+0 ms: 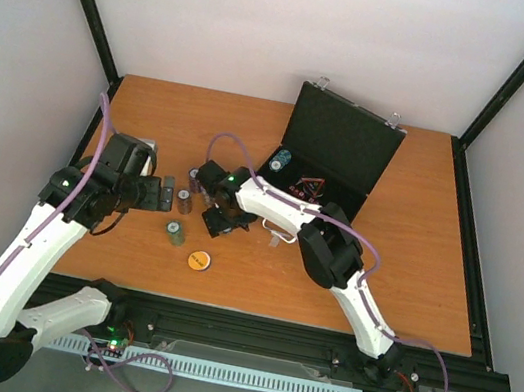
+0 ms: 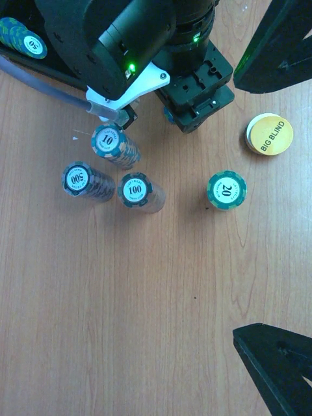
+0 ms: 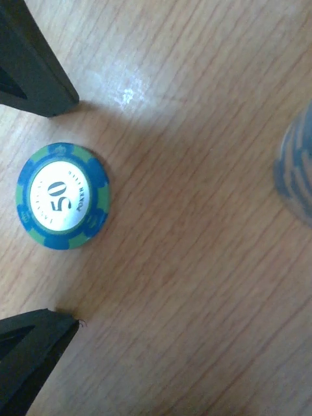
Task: Pack up texas hold em set
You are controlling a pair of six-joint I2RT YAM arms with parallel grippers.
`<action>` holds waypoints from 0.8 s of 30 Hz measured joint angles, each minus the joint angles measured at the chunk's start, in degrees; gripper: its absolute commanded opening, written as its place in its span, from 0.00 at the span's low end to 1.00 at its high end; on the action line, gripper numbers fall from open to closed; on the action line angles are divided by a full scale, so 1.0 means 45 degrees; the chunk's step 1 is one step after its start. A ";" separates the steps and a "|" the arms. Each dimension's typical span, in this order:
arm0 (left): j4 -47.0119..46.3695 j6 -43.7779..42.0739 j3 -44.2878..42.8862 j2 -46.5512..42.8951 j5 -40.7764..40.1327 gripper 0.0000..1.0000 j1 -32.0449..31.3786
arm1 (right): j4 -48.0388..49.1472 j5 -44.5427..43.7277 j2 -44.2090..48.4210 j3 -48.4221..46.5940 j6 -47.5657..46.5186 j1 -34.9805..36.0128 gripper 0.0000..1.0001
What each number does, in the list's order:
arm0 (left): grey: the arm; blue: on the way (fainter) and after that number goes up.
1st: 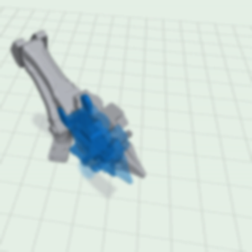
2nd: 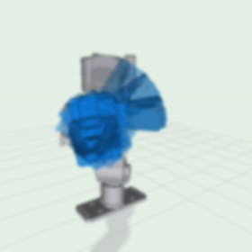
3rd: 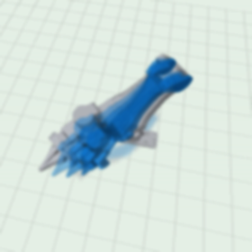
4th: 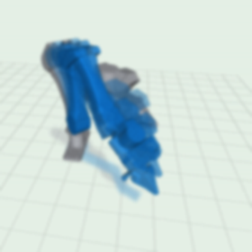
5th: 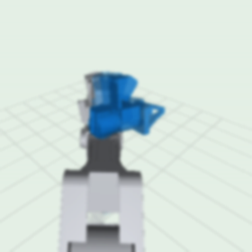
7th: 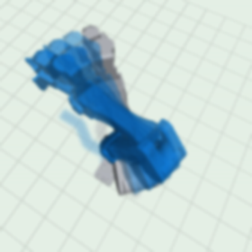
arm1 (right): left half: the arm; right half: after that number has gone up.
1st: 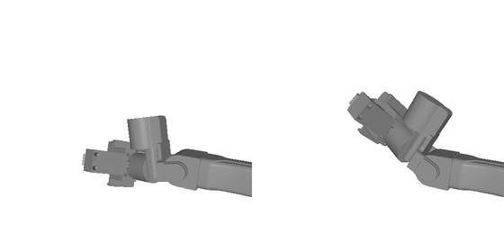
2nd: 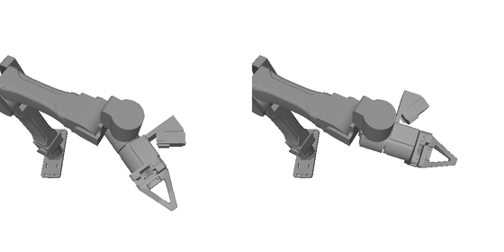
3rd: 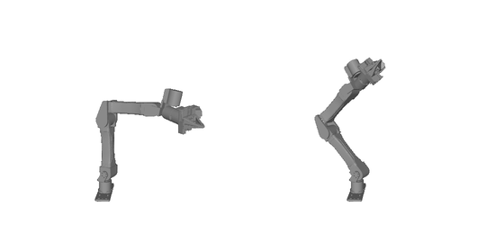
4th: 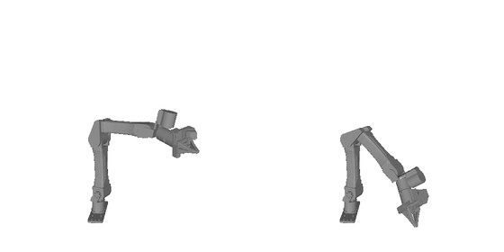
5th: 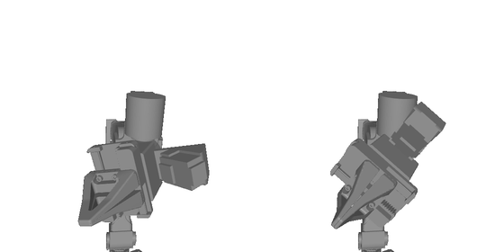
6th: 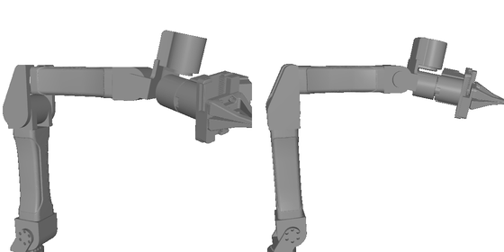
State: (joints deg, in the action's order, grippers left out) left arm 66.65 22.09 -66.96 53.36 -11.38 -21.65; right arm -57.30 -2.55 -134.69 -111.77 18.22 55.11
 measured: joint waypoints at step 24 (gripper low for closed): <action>-0.0039 0.0053 0.0194 0.0083 0.0005 1.00 0.0000 | 0.0495 0.0034 0.0219 0.0457 0.0083 0.0000 0.36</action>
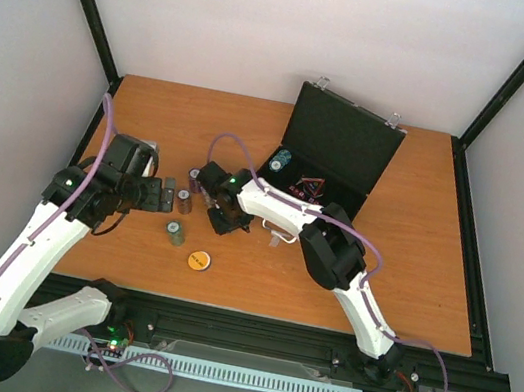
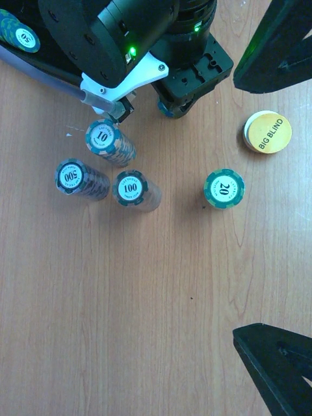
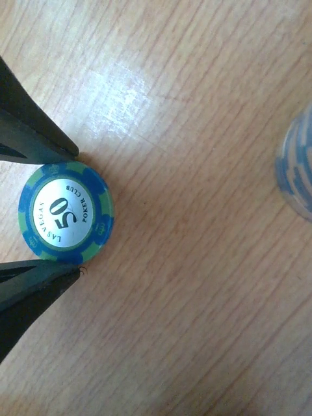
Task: Pack up texas hold em set
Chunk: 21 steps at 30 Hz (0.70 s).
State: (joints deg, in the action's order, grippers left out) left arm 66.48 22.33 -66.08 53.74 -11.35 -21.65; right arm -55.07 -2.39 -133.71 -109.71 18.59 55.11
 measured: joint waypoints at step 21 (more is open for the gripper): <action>-0.0005 -0.0005 0.0000 0.0029 0.0000 1.00 0.0000 | -0.0937 -0.0787 0.0432 -0.0039 0.0024 0.0000 0.36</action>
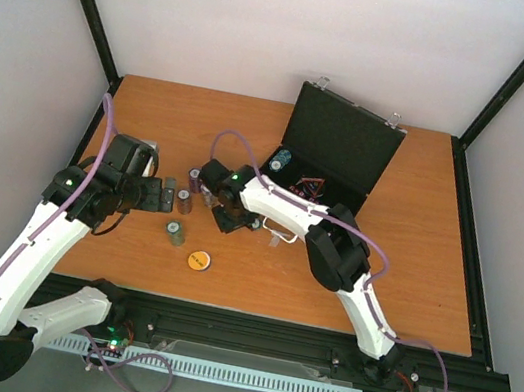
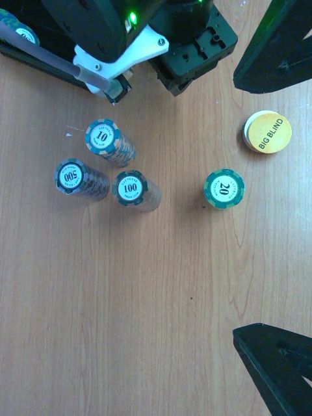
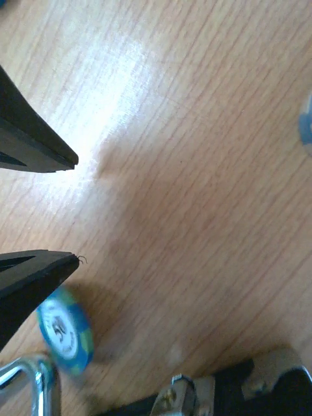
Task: Pack up texas hold em set
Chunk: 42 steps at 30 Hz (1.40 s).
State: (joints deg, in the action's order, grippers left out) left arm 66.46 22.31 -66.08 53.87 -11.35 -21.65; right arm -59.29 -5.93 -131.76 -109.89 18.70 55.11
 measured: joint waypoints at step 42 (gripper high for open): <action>-0.0194 0.0000 0.0000 0.0243 0.0243 1.00 0.0000 | 0.0287 -0.0282 0.1433 0.1457 0.7189 -0.0899 0.69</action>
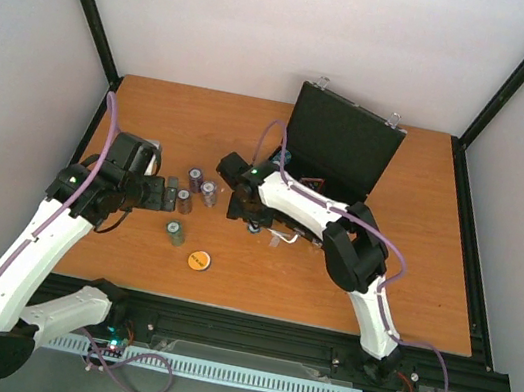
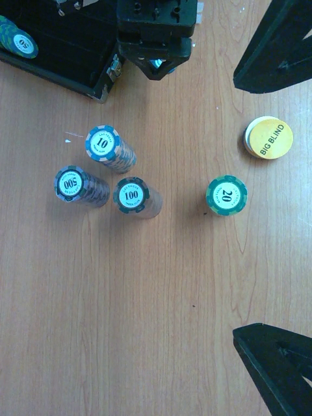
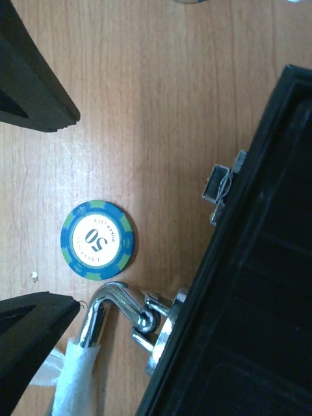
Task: Pack up texas hold em set
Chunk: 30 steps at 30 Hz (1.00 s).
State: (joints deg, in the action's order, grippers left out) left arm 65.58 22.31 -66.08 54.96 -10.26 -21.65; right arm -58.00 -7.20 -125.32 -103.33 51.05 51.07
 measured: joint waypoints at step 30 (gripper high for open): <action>-0.0369 -0.0126 0.0039 0.0491 0.0005 1.00 0.0000 | 0.1117 0.1564 0.0097 0.1185 0.2613 -0.0646 0.62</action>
State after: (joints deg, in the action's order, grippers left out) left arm 63.92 21.74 -65.91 57.17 -10.24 -21.65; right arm -52.97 -0.16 -124.88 -98.00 62.81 48.16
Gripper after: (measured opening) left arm 0.998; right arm 0.618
